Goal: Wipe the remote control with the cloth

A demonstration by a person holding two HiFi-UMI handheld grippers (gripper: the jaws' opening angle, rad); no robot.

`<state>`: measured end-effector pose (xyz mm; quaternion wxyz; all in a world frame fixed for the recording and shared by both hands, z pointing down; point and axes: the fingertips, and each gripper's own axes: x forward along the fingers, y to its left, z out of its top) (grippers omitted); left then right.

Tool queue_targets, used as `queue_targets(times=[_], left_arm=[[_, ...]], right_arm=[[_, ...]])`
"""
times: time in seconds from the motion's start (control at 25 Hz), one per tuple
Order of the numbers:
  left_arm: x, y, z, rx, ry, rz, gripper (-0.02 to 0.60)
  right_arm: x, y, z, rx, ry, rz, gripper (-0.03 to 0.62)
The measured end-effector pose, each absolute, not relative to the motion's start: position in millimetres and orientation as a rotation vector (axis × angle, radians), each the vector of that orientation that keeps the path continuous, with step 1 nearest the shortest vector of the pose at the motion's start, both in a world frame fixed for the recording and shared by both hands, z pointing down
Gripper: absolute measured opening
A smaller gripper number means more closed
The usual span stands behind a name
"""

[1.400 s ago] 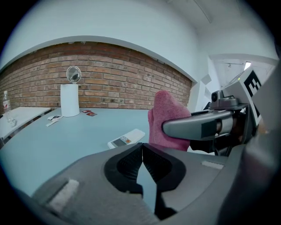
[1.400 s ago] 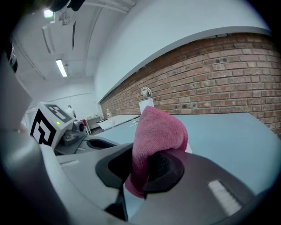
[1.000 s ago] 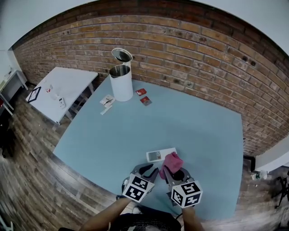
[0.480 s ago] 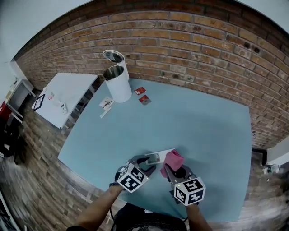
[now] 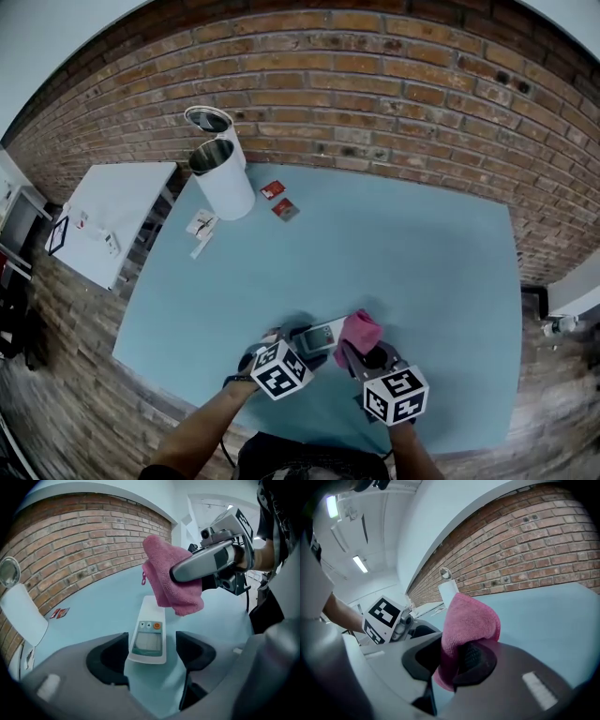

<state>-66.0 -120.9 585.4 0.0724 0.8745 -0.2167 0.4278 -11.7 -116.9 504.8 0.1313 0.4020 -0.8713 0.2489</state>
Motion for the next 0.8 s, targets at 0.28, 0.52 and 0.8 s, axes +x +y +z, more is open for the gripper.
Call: queue_targets(times=[0.28, 0.52, 0.8], left_arm=[[-63, -124, 600, 2.661, -0.533, 1.314, 0.328], [-61, -124, 601, 2.673, -0.507, 1.297, 0.330], [-58, -123, 603, 2.711, -0.398, 1.241, 0.328]], right_arm=[[-25, -124, 511, 1.176, -2.500, 0.733, 0.064], [-40, -135, 510, 1.152, -2.504, 0.738, 0.064], [-69, -139, 512, 1.022, -2.539, 0.760, 0.064]])
